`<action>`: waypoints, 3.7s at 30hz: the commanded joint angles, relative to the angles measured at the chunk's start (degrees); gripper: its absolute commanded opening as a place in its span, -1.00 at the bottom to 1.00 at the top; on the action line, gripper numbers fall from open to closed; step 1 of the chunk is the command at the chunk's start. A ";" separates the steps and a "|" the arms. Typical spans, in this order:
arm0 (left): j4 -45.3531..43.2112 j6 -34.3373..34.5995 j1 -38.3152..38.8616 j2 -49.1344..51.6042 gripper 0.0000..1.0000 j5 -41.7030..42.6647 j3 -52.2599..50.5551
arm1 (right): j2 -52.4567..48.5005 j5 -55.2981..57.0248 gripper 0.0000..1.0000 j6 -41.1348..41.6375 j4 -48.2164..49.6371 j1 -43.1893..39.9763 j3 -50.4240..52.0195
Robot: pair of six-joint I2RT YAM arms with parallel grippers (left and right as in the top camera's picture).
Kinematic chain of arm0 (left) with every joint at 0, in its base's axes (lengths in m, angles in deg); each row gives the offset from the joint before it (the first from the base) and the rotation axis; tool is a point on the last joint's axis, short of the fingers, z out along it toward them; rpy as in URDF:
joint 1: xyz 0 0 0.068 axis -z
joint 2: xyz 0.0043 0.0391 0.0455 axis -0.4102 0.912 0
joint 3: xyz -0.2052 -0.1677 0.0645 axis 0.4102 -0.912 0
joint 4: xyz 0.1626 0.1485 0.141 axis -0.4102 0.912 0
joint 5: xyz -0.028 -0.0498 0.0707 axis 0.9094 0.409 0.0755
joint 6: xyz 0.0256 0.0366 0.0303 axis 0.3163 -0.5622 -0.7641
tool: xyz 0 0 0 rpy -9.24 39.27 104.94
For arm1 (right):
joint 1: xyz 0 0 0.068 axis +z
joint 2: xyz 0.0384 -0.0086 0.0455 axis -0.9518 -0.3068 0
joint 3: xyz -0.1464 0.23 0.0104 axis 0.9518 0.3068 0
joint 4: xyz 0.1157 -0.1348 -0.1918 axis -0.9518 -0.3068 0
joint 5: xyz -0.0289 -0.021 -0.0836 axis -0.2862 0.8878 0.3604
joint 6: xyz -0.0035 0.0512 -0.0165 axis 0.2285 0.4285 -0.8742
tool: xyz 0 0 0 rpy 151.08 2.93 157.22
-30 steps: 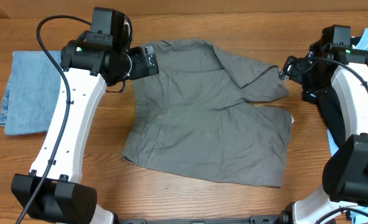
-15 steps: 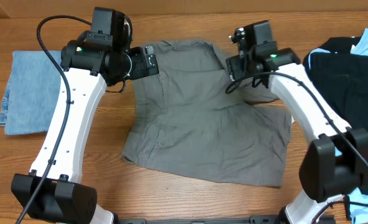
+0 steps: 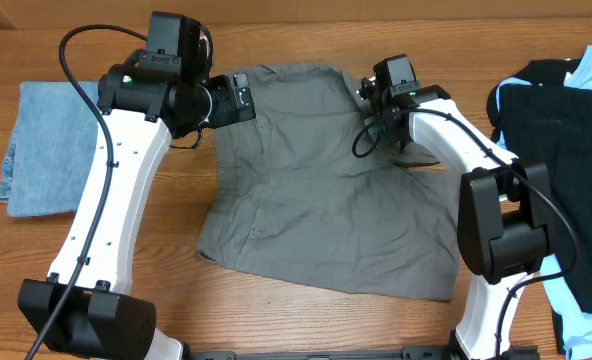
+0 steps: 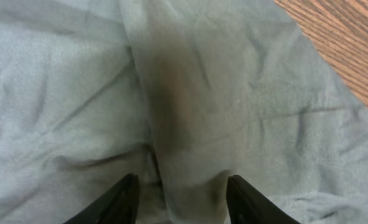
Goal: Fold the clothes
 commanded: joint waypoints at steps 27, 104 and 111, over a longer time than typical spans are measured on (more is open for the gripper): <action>-0.04 0.17 0.11 0.24 1.00 0.48 0.11 | 0.28 7.37 -0.92 1.09 2.71 0.11 -0.04; -0.04 0.17 0.11 0.24 1.00 0.48 0.11 | 5.51 -10.64 -0.92 20.39 12.02 -18.36 10.32; -0.04 0.17 0.11 0.24 1.00 0.48 0.11 | 2.05 -9.46 -0.92 20.65 6.25 -18.60 10.47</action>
